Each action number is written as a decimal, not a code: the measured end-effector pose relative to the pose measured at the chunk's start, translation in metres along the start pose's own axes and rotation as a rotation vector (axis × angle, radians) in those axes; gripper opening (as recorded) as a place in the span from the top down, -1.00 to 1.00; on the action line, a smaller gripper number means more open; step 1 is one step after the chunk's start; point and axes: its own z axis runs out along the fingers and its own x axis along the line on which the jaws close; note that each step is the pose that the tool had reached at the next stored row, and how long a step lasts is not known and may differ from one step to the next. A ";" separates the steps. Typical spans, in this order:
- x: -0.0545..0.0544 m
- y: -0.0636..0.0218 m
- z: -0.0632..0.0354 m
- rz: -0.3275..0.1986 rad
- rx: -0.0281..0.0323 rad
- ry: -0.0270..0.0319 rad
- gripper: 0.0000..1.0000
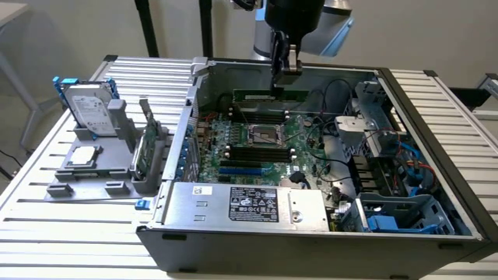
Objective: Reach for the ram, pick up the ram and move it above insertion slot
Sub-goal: 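Pick up the ram and move it above insertion slot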
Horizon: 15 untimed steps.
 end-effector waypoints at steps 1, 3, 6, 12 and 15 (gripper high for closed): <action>-0.001 -0.0022 0.0002 0.001 0.0000 0.0000 0.74; -0.002 -0.0031 0.0006 0.012 0.0005 -0.0004 0.74; -0.002 -0.0032 0.0011 0.056 0.0020 -0.0015 0.74; -0.003 0.0026 0.0023 0.106 0.0055 -0.0033 0.74; -0.007 0.0071 0.0029 0.108 0.0088 -0.0031 0.74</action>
